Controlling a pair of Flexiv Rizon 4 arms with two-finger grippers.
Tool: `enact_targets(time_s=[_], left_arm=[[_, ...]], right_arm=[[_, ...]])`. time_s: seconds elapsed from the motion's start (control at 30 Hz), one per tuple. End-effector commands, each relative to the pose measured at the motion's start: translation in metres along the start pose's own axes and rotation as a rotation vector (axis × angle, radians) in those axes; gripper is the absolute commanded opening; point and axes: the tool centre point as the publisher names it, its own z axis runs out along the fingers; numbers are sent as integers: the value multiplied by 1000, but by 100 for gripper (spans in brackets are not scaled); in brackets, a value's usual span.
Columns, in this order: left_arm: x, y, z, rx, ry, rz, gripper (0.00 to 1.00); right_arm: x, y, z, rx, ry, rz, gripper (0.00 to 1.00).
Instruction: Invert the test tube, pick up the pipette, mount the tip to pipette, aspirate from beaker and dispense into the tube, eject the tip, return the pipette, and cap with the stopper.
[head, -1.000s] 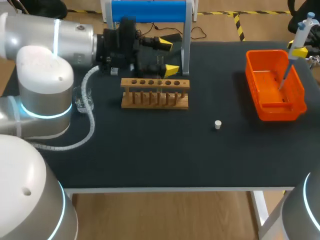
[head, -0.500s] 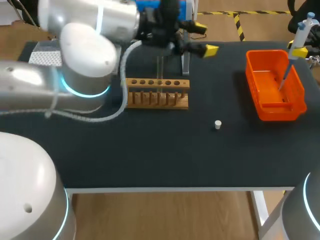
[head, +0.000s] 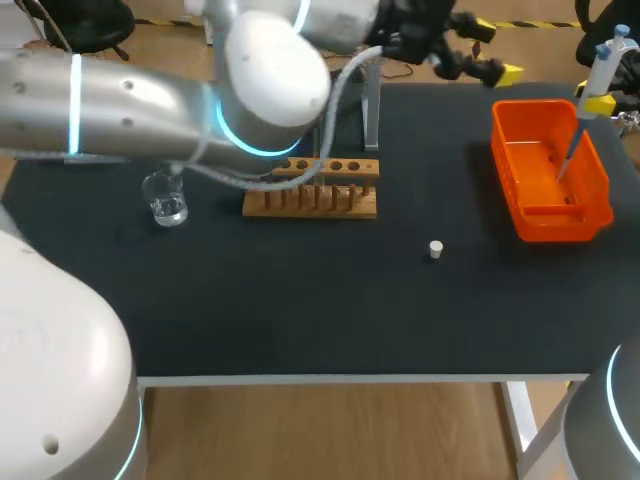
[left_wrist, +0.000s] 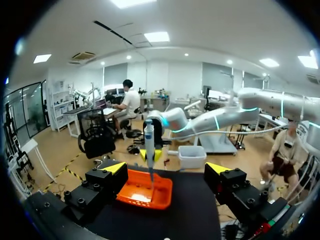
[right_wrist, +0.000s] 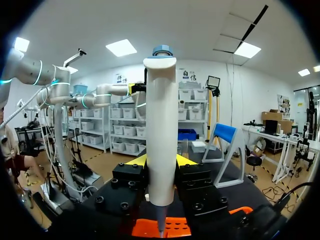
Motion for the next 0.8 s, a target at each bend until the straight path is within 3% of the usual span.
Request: enact_targets(time_s=[0.03, 0.23, 0.27, 0.3, 0.33, 0.8], left_arm=[[-6, -4, 52, -14, 5, 0, 100], [-6, -4, 52, -14, 5, 0, 100], [-6, -4, 52, -14, 5, 0, 45], [-6, -4, 52, -14, 5, 0, 30], [-6, -4, 52, -14, 5, 0, 0], [-6, -4, 52, -14, 5, 0, 0]], right_arm=[[-1, 0, -2, 1, 5, 0, 0], [-1, 0, -2, 1, 5, 0, 0], [-1, 0, -2, 1, 5, 0, 0], [-1, 0, -2, 1, 5, 0, 0], [-1, 0, -2, 1, 5, 0, 0], [-1, 0, -2, 1, 5, 0, 0]])
